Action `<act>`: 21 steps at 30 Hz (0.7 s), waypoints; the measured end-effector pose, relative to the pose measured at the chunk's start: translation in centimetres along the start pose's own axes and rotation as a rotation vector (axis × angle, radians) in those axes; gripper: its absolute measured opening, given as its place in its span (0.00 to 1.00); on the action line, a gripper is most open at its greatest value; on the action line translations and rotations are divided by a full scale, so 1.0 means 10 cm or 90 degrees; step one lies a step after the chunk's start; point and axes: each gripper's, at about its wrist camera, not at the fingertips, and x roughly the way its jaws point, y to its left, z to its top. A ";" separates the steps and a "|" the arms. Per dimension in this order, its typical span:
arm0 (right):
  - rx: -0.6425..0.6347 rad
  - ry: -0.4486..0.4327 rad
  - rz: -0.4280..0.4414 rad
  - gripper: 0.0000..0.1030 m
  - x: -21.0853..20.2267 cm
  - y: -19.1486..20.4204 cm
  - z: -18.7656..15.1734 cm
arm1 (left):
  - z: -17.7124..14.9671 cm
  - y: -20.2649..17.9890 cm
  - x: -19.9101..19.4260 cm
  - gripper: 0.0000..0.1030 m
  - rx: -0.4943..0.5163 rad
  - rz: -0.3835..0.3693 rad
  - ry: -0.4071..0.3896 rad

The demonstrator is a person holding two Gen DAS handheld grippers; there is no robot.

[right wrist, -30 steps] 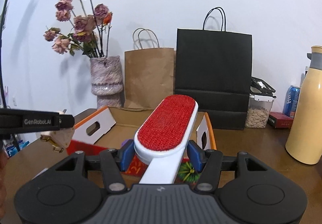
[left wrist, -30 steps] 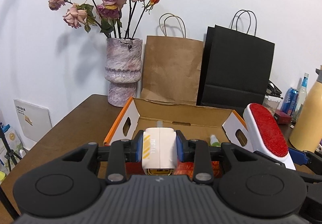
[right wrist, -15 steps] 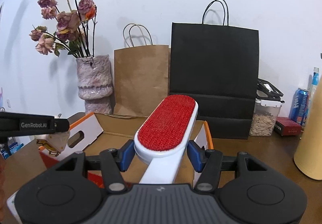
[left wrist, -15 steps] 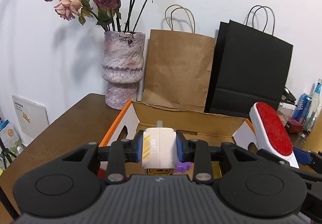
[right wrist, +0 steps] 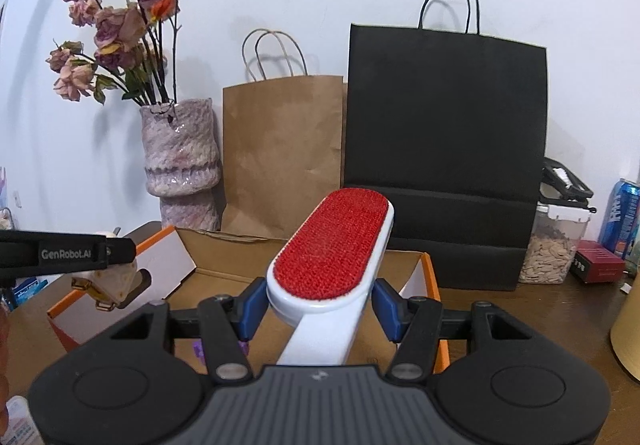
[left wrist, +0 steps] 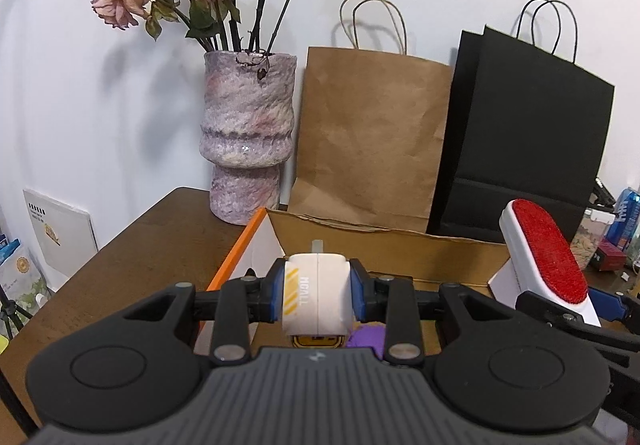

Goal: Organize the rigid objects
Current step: 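Carry the plug adapter and lint brush toward the red box with both tools, then open both tools to drop the plug adapter and lint brush into the box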

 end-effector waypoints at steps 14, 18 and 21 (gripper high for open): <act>-0.014 0.042 0.007 0.55 0.41 -0.04 0.02 | 0.01 -0.03 0.34 0.32 0.039 0.011 0.033; -0.005 0.086 0.012 0.63 0.50 -0.07 -0.01 | 0.00 -0.08 0.31 0.79 0.065 0.032 0.028; -0.008 0.069 -0.021 1.00 0.47 -0.07 -0.03 | 0.01 -0.12 0.24 1.00 0.080 0.056 -0.001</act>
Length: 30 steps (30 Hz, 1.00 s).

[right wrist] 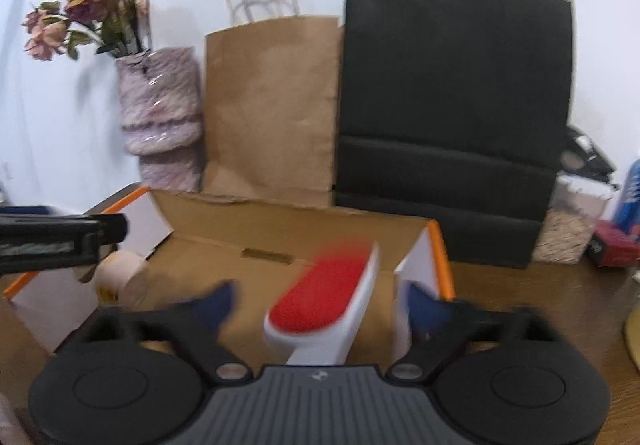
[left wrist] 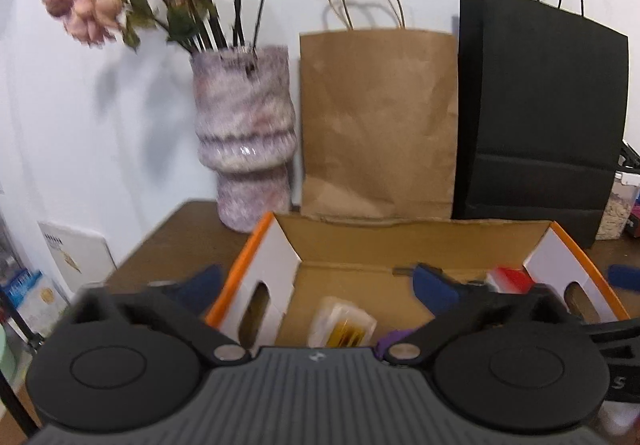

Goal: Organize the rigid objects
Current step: 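Open both tools to drop the plug adapter and lint brush into the box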

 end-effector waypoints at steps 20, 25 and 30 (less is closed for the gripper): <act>0.016 -0.038 -0.013 1.00 -0.19 -0.05 0.01 | 0.00 0.06 -0.08 1.00 -0.005 0.025 -0.004; 0.012 -0.052 -0.017 1.00 -0.33 -0.05 -0.04 | -0.03 0.09 -0.19 1.00 -0.003 0.027 -0.006; 0.014 -0.056 -0.019 1.00 -0.48 -0.06 -0.09 | -0.07 0.11 -0.33 1.00 0.001 0.022 -0.013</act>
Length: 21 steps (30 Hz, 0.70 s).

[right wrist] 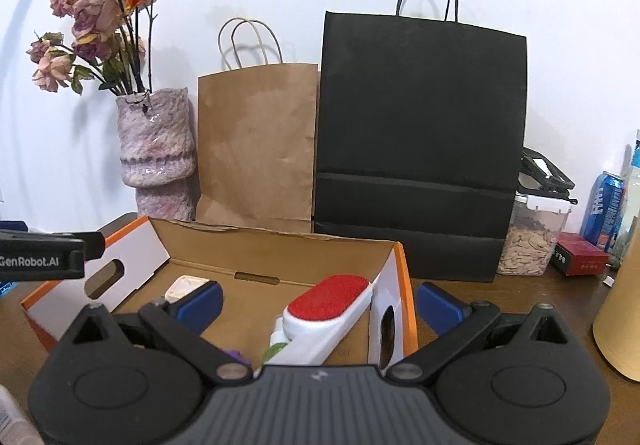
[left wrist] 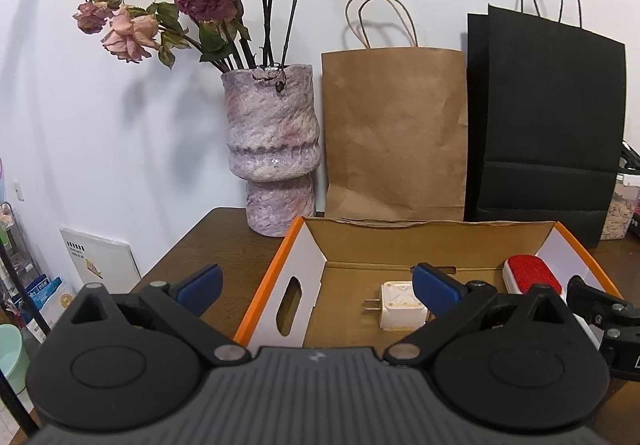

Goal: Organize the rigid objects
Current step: 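Open both tools to drop the plug adapter and lint brush into the box, then withdraw both tools from the box back toward the remaining items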

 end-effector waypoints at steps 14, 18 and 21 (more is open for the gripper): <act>-0.003 -0.006 -0.016 1.00 -0.44 0.05 -0.22 | -0.15 0.17 -0.41 1.00 -0.002 -0.002 -0.018; 0.001 -0.018 -0.020 1.00 -0.59 0.06 -0.27 | -0.23 0.23 -0.50 1.00 -0.001 0.002 -0.015; 0.003 -0.022 -0.020 1.00 -0.70 0.08 -0.33 | -0.28 0.29 -0.57 1.00 -0.003 0.005 -0.013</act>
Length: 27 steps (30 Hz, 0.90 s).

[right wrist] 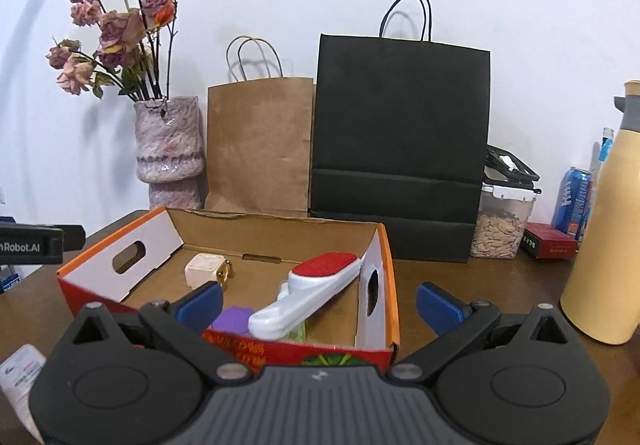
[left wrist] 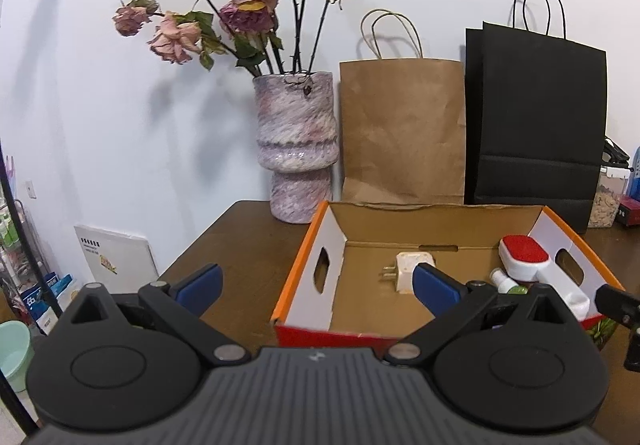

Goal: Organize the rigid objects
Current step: 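Withdraw both tools from the box back toward the remaining items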

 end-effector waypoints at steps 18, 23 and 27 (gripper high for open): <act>-0.021 0.003 0.006 1.00 -0.67 0.20 -0.45 | -0.44 0.28 -0.58 1.00 0.007 -0.002 -0.013; -0.024 0.011 0.008 1.00 -0.82 0.27 -0.60 | -0.65 0.35 -0.70 1.00 0.018 -0.014 0.011; -0.029 0.015 0.009 1.00 -0.92 0.33 -0.69 | -0.78 0.42 -0.80 1.00 0.021 -0.026 0.019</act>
